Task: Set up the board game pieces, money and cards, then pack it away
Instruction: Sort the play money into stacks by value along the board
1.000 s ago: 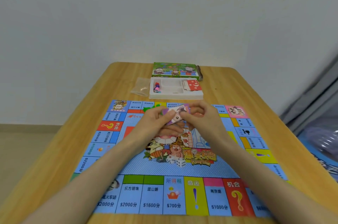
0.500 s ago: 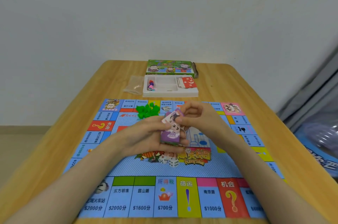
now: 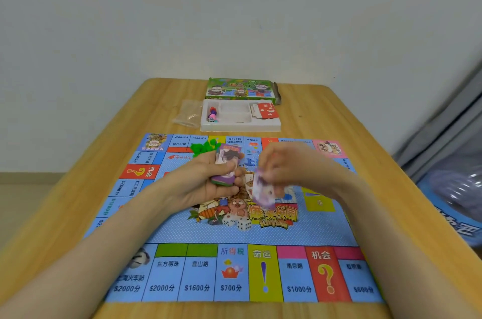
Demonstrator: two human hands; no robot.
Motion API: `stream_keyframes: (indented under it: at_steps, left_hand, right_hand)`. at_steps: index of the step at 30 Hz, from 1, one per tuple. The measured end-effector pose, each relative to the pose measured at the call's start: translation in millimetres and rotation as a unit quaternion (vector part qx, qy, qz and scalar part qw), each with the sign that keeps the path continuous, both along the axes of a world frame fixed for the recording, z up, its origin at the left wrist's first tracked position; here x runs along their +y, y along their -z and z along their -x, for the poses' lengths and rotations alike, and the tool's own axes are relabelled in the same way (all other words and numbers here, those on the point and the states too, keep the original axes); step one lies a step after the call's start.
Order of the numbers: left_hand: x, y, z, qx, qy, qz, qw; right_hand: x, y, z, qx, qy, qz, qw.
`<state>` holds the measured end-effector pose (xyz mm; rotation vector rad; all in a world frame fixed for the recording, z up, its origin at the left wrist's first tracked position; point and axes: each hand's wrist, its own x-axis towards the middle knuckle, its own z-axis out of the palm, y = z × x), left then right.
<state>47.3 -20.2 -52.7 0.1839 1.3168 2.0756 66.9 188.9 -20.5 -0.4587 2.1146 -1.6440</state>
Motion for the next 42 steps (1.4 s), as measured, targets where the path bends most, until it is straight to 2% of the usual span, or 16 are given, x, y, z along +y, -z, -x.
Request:
stream_keyframes:
  at_steps: [1,3,10,15,17,20,22,25,30,34,37,40,42]
  left_hand:
    - [0,0,0,-0.005,-0.002,-0.003,1.0]
    - [0,-1,1,-0.007,-0.002,-0.001,1.0]
    - [0,-3,0,-0.002,0.01,0.013,1.0]
    - [0,-6,-2,-0.004,-0.002,0.018,1.0]
    - [0,-7,-4,-0.003,-0.008,0.027,1.0]
    - [0,-10,-8,0.028,0.003,0.053,0.998]
    - [1,-12,-12,0.072,0.022,0.084,0.994]
    - [4,-12,-16,0.112,0.03,0.121,0.986]
    - [6,-11,-16,0.119,0.01,0.132,0.984]
    - [7,-12,-16,0.109,0.009,0.117,0.987]
    - [7,-10,-13,0.088,0.0,0.104,0.991]
    - [6,-9,-11,0.066,-0.007,0.084,0.994]
    - [6,-7,-10,0.065,0.001,0.074,0.995]
  right_hand:
    - [-3,0,-3,-0.005,-0.054,-0.063,0.997]
    - [-10,4,-5,-0.01,-0.095,-0.131,0.987]
    - [-16,7,-6,0.024,-0.094,-0.203,0.974]
    - [-17,6,-9,0.027,-0.075,-0.196,0.977]
    - [-17,4,-9,0.051,-0.026,-0.174,0.983]
    - [-17,4,-5,0.081,0.101,-0.081,0.988]
    - [-20,6,-4,0.092,0.143,-0.016,0.985]
    - [-28,12,-6,0.131,0.144,-0.009,0.981]
    - [-35,17,-8,0.174,0.165,0.034,0.97]
    - [-34,19,-6,0.189,0.195,0.028,0.962]
    - [-31,24,-2,0.235,0.199,0.001,0.951]
    - [-27,30,1,0.325,0.22,-0.042,0.919]
    - [-25,29,3,0.358,0.249,-0.038,0.899]
